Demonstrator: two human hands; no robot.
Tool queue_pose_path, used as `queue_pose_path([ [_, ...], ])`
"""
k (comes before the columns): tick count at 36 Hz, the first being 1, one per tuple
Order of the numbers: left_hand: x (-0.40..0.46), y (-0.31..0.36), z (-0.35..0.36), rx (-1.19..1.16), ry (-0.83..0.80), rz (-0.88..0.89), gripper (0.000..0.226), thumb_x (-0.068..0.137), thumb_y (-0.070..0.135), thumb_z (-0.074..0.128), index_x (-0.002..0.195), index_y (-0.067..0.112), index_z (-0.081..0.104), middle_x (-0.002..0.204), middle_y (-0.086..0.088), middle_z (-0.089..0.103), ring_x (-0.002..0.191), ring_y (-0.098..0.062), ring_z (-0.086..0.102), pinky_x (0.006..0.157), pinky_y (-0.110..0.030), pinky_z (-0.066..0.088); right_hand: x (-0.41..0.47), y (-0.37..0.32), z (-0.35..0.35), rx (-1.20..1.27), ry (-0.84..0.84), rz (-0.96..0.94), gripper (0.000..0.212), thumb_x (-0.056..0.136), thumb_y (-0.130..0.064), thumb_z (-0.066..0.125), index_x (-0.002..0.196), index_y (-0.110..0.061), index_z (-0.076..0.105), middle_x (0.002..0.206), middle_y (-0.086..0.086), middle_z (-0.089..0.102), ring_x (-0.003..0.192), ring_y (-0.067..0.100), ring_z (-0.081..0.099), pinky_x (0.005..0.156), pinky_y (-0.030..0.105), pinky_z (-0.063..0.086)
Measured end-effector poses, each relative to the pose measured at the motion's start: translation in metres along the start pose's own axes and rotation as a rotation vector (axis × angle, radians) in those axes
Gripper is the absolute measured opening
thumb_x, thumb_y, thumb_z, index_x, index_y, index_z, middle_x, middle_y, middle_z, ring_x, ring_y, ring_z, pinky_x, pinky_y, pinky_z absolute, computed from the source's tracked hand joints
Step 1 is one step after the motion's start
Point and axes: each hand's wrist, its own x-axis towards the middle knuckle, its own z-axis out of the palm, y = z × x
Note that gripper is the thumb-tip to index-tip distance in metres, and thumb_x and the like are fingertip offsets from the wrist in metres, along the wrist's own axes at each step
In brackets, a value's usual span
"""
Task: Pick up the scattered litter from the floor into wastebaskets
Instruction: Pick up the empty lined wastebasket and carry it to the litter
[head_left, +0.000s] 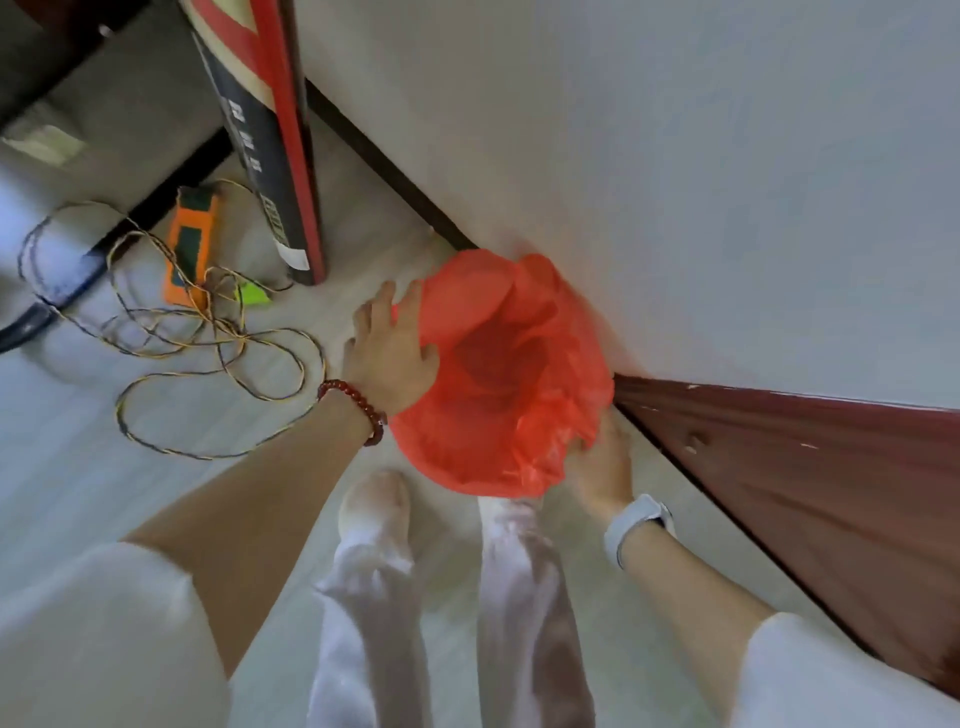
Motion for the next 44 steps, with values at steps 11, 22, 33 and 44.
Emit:
queue_pose_path([
  [11,0.054,-0.027,0.048,-0.076,0.076,-0.045,0.057,0.094,0.02,0.042,0.146,0.018,0.021,0.128,-0.024,0.041,0.113,-0.041,0.041,0.096,-0.046,0.035,0.052,0.005,0.021,-0.042,0.05,0.071,0.067,0.093,0.0,0.033,0.149,-0.023,0.002,0.14,0.02,0.032,0.114,0.039,0.048,0.091,0.036,0.039],
  [22,-0.121,-0.066,-0.039,-0.217,0.383,-0.408,0.039,0.098,0.028,0.035,0.136,0.021,0.04,0.118,-0.014,0.052,0.1,-0.038,0.056,0.072,-0.042,0.044,-0.037,-0.08,-0.03,-0.422,-0.035,-0.444,0.059,0.092,-0.012,0.042,0.145,-0.024,0.022,0.124,0.019,0.047,0.102,0.04,0.054,0.077,0.039,0.044],
  [33,-0.373,-0.089,-0.127,-0.538,0.747,-0.79,0.033,0.095,0.018,0.046,0.125,0.009,0.053,0.112,-0.018,0.061,0.102,-0.036,0.057,0.081,-0.043,0.047,-0.244,-0.207,-0.058,-0.604,-0.348,-0.954,0.053,0.093,-0.013,0.043,0.142,-0.028,0.032,0.119,0.016,0.05,0.104,0.035,0.054,0.084,0.038,0.044],
  [44,-0.574,-0.164,-0.143,-0.749,0.989,-1.124,0.035,0.095,0.023,0.044,0.128,0.02,0.052,0.11,-0.016,0.056,0.097,-0.037,0.057,0.081,-0.043,0.048,-0.455,-0.237,0.034,-0.797,-0.517,-1.268,0.05,0.093,-0.013,0.043,0.141,-0.023,0.035,0.128,0.011,0.049,0.114,0.033,0.052,0.09,0.04,0.043],
])
